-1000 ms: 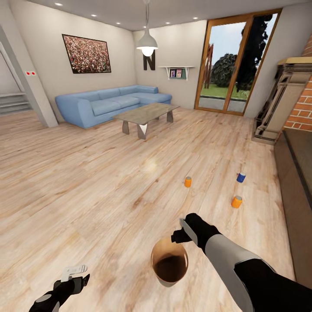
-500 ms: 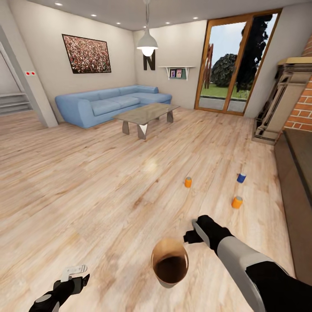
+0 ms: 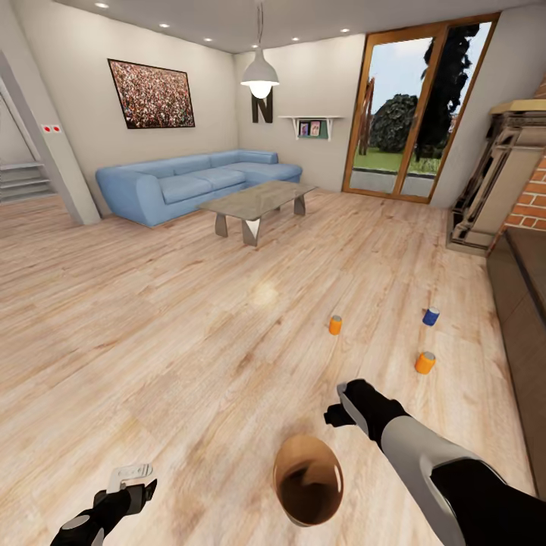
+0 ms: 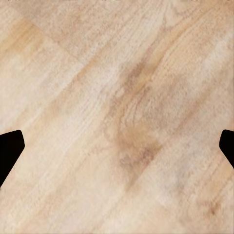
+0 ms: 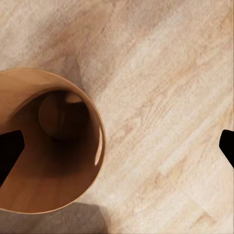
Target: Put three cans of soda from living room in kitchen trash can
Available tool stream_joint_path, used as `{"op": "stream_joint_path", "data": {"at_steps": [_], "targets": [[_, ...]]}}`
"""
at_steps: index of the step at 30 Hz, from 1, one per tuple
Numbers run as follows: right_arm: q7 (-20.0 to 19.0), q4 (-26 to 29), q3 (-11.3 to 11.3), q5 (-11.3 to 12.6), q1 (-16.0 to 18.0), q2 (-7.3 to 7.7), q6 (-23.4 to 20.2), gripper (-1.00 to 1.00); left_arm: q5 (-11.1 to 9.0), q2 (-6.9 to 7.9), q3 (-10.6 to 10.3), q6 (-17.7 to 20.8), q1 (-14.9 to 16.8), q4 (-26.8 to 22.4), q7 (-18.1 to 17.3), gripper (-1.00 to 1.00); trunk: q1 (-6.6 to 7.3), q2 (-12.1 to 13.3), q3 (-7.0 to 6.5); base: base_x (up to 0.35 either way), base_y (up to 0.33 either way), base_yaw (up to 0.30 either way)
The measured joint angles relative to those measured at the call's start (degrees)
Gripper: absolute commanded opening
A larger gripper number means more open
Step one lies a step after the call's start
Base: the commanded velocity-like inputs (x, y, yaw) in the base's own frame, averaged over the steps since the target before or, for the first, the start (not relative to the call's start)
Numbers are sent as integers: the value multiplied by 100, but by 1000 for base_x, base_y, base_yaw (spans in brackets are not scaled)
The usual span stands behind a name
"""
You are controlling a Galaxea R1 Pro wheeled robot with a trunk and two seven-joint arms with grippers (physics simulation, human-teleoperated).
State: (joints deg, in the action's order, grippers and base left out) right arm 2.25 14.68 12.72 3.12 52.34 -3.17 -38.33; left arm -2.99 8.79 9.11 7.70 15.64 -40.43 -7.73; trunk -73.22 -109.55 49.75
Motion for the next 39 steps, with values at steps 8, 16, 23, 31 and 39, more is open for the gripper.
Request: {"op": "stream_joint_path", "data": {"at_steps": [8,16,23,31,39], "targets": [[15,0,-4,-20,-150,15,426,100,0,0,-2,-25,0,0,0,100,0,0,0,6,2,178],[10,-7,2,-23,-183,13,468,100,7,0,-10,-35,0,0,6,100,0,0,0,0,0,247],[-11,-9,13,-23,-190,16,467,100,8,0,-16,-39,0,0,6,100,0,0,0,0,0,185],[-17,-9,13,-22,-192,9,464,100,9,0,-22,-40,0,0,8,100,0,0,0,0,0,47],[-2,-2,-18,-5,-192,46,474,100,4,0,-20,-40,0,-4,8,100,0,0,0,0,0,8]]}}
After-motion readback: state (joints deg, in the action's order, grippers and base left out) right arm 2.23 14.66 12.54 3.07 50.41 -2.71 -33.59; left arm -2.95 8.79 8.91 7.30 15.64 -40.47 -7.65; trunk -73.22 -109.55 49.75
